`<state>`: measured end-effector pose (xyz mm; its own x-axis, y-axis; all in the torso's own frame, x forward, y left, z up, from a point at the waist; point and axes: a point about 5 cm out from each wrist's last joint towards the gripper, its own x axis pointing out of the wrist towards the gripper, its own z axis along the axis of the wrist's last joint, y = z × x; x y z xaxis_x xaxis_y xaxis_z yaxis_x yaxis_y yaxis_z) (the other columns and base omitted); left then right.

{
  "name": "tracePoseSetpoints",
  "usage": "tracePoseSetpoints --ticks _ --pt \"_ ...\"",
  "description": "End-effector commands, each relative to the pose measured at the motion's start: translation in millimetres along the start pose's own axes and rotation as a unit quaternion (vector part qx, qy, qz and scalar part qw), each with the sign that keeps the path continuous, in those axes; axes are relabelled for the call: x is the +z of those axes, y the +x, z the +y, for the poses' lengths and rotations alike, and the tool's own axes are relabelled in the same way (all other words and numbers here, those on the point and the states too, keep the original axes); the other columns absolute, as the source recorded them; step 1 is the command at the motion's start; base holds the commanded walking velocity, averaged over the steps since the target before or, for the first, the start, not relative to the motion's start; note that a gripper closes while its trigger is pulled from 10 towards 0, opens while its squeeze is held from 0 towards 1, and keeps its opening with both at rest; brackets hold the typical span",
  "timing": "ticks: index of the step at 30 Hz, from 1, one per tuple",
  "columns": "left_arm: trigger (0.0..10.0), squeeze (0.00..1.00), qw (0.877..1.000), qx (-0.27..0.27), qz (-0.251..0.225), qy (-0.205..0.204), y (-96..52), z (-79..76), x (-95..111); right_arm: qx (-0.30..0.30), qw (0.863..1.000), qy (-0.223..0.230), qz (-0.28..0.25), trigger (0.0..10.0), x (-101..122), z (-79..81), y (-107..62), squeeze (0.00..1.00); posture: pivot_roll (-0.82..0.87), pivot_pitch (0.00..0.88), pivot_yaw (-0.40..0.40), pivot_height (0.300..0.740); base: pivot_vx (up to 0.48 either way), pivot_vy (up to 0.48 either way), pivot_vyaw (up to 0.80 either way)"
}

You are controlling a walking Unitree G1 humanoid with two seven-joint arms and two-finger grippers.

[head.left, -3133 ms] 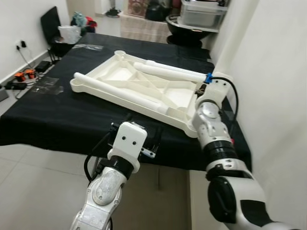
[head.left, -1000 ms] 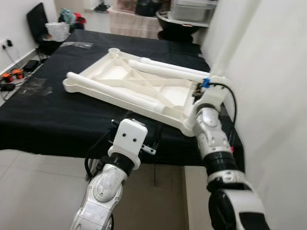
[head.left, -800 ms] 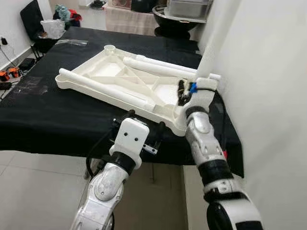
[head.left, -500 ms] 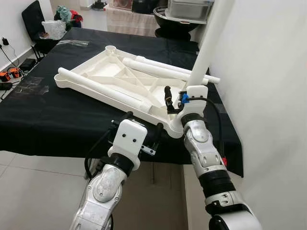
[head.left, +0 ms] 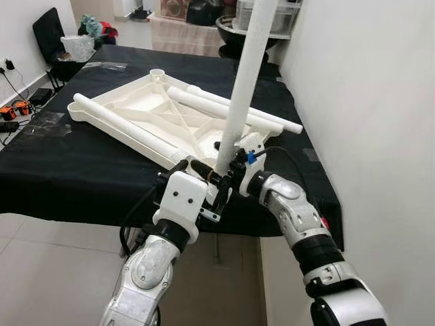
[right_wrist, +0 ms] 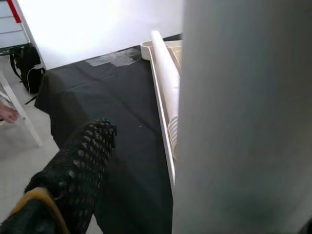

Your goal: Building children table

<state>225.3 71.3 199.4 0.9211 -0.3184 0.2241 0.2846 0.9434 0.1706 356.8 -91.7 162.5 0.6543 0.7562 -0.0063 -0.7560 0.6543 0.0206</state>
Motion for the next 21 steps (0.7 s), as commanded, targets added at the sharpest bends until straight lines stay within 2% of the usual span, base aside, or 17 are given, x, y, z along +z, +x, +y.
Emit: tracePoseSetpoints --ticks 1,2,4,5,7,9,10,12,13,14,15,17,18,19,20,21 --pt "10.0 0.0 1.0 -0.003 0.0 0.0 -0.6 -1.5 0 -0.01 1.0 -0.001 0.006 0.0 0 -0.9 6.7 0.0 0.1 0.044 -0.129 0.74 0.0 0.0 0.0" --pt "10.0 0.0 1.0 -0.003 0.0 0.0 -0.6 -1.5 0 -0.01 1.0 -0.001 0.006 0.0 0 -0.9 6.7 0.0 0.1 0.044 -0.129 0.74 0.0 0.0 0.0" --pt "10.0 0.0 1.0 -0.003 0.0 0.0 -0.5 -1.2 0 -0.059 0.998 -0.011 0.012 0.0 3 -5.9 13.7 0.0 0.1 0.045 -0.129 0.74 0.0 0.0 0.0" --pt "10.0 0.0 1.0 -0.003 0.0 0.0 -0.5 -1.2 0 -0.059 0.998 -0.011 0.012 0.0 3 -5.9 13.7 0.0 0.1 0.045 -0.129 0.74 0.0 0.0 0.0" --pt "10.0 0.0 1.0 -0.003 0.0 0.0 -0.4 -1.4 0 -0.098 0.995 -0.015 0.015 0.0 5 -12.1 15.3 0.0 0.09 0.044 -0.129 0.74 0.0 0.0 0.0" --pt "10.0 0.0 1.0 -0.003 0.0 0.0 -0.4 -1.4 0 -0.098 0.995 -0.015 0.015 0.0 5 -12.1 15.3 0.0 0.09 0.044 -0.129 0.74 0.0 0.0 0.0" --pt "10.0 0.0 1.0 -0.003 -0.001 0.0 -0.3 -1.4 0 -0.144 0.989 -0.014 0.011 0.0 8 -20.0 13.4 0.0 0.09 0.045 -0.129 0.74 0.0 0.0 0.0" --pt "10.0 0.0 1.0 -0.003 -0.001 0.0 -0.3 -1.4 0 -0.144 0.989 -0.014 0.011 0.0 8 -20.0 13.4 0.0 0.09 0.045 -0.129 0.74 0.0 0.0 0.0" --pt "10.0 0.0 1.0 -0.003 -0.001 0.0 -0.2 -1.5 0 -0.199 0.98 -0.01 0.013 0.0 10 -28.8 10.4 0.0 0.09 0.046 -0.129 0.74 0.0 0.0 0.0" --pt "10.0 0.0 1.0 -0.003 -0.001 0.0 -0.2 -1.5 0 -0.199 0.98 -0.01 0.013 0.0 10 -28.8 10.4 0.0 0.09 0.046 -0.129 0.74 0.0 0.0 0.0" --pt "10.0 0.0 1.0 -0.003 0.0 0.0 -0.1 -1.4 0 -0.369 0.929 0.006 0.022 0.0 8 -48.9 -5.6 0.0 0.09 0.047 -0.13 0.74 0.0 0.0 0.0" --pt "10.0 0.0 1.0 -0.003 -0.001 0.0 0.1 -1.3 0 -0.515 0.857 0.0 0.025 0.0 6 -54.9 -29.6 0.0 0.09 0.048 -0.13 0.74 0.0 0.0 0.0" --pt "10.0 0.0 1.0 -0.003 -0.001 0.0 0.1 -1.2 0 -0.559 0.829 0.001 0.022 0.0 6 -54.1 -38.8 0.0 0.09 0.049 -0.129 0.74 0.0 0.0 0.0" --pt "10.0 0.0 1.0 -0.003 -0.001 -0.001 0.1 -1.1 0 -0.589 0.808 0.001 0.017 0.0 6 -51.4 -45.8 0.0 0.09 0.049 -0.129 0.74 0.0 0.0 0.0" --pt "10.0 0.0 1.0 -0.003 -0.001 -0.001 0.1 -1.1 0 -0.603 0.798 0.004 0.014 0.0 6 -49.6 -49.3 0.0 0.09 0.049 -0.129 0.74 0.0 0.0 0.0" --pt "10.0 0.0 1.0 -0.003 -0.001 -0.001 0.1 -1.1 0 -0.603 0.798 0.004 0.014 0.0 6 -49.6 -49.3 0.0 0.09 0.049 -0.129 0.74 0.0 0.0 0.0"
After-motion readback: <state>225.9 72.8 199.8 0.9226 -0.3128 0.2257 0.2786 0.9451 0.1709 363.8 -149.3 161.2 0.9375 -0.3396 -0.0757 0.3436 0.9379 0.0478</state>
